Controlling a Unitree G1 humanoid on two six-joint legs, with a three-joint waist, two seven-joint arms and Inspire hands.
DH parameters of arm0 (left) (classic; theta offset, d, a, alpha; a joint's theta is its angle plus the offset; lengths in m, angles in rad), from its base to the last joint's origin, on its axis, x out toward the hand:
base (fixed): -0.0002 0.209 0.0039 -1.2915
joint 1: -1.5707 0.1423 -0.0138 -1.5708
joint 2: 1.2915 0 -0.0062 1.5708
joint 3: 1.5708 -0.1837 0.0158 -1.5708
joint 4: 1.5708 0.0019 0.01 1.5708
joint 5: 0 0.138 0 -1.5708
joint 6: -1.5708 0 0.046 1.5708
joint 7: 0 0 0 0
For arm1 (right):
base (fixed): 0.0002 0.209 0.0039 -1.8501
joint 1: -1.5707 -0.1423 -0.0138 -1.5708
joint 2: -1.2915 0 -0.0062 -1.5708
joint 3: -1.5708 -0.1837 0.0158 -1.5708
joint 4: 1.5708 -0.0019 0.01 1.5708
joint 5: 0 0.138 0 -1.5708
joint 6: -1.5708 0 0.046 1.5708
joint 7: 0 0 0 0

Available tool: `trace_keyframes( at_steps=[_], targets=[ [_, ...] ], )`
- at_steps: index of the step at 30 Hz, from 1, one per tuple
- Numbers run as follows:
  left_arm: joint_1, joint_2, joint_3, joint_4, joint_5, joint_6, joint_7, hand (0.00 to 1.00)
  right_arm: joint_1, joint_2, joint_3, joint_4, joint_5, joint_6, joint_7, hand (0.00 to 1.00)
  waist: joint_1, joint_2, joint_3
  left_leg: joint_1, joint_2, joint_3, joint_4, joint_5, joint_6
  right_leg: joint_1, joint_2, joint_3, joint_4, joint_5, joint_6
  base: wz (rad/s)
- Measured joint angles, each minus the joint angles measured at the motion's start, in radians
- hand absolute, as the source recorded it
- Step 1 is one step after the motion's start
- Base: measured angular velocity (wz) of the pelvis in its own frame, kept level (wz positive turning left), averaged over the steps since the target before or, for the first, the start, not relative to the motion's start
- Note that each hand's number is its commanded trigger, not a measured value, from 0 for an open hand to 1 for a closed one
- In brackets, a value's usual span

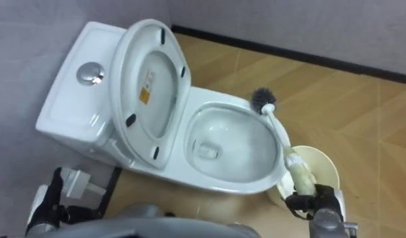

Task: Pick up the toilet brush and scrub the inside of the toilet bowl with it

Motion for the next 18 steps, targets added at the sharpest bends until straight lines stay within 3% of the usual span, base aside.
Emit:
trace_keyframes(
  at_steps=[3,8,12,15,17,18],
  targets=[
    [0.018,-0.004,0.012,-0.082,0.155,-0.015,0.034,0.0,0.004,0.0,-0.001,0.025,-0.037,-0.02,-0.001,1.0,0.024,0.006,-0.004,-0.014,-0.002,-0.018,0.019,0.0,0.0,0.002,0.007,-0.004,-0.013,-0.003,0.001,0.14],
    [0.059,-0.011,0.011,-0.25,0.241,-0.042,0.11,0.0,0.004,0.001,0.001,0.037,-0.056,-0.035,-0.017,1.0,0.043,0.004,-0.0044,-0.025,-0.002,-0.026,0.038,0.002,-0.002,0.002,0.007,-0.025,-0.012,0.0,-0.002,0.09],
    [0.013,-0.033,0.022,-0.312,0.348,-0.091,0.194,0.0,0.003,0.016,0.004,0.065,-0.124,-0.051,-0.022,1.0,0.056,-0.005,-0.0058,-0.028,-0.006,-0.039,0.036,0.002,-0.003,0.004,0.006,-0.033,-0.016,0.0,-0.002,0.07],
    [-0.022,-0.034,0.021,-0.314,0.394,-0.103,0.218,0.0,-0.005,0.017,0.011,0.101,-0.172,-0.069,-0.019,1.0,0.052,-0.016,-0.0057,-0.027,-0.007,-0.039,0.031,0.002,-0.003,0.004,0.006,-0.033,-0.02,-0.001,-0.002,0.0],
    [-0.033,-0.033,0.02,-0.324,0.418,-0.104,0.224,0.0,-0.001,0.017,0.011,0.106,-0.192,-0.07,-0.019,1.0,0.05,-0.027,-0.0025,-0.024,-0.008,-0.039,0.03,0.002,-0.003,0.01,0.007,-0.033,-0.028,-0.001,-0.002,0.0],
    [-0.037,-0.032,0.02,-0.335,0.435,-0.105,0.232,0.0,0.001,0.017,0.011,0.108,-0.194,-0.07,-0.016,1.0,0.05,-0.035,0.0028,-0.018,-0.008,-0.039,0.029,0.002,-0.003,0.019,0.008,-0.032,-0.033,-0.001,-0.002,0.0]
  ],
)
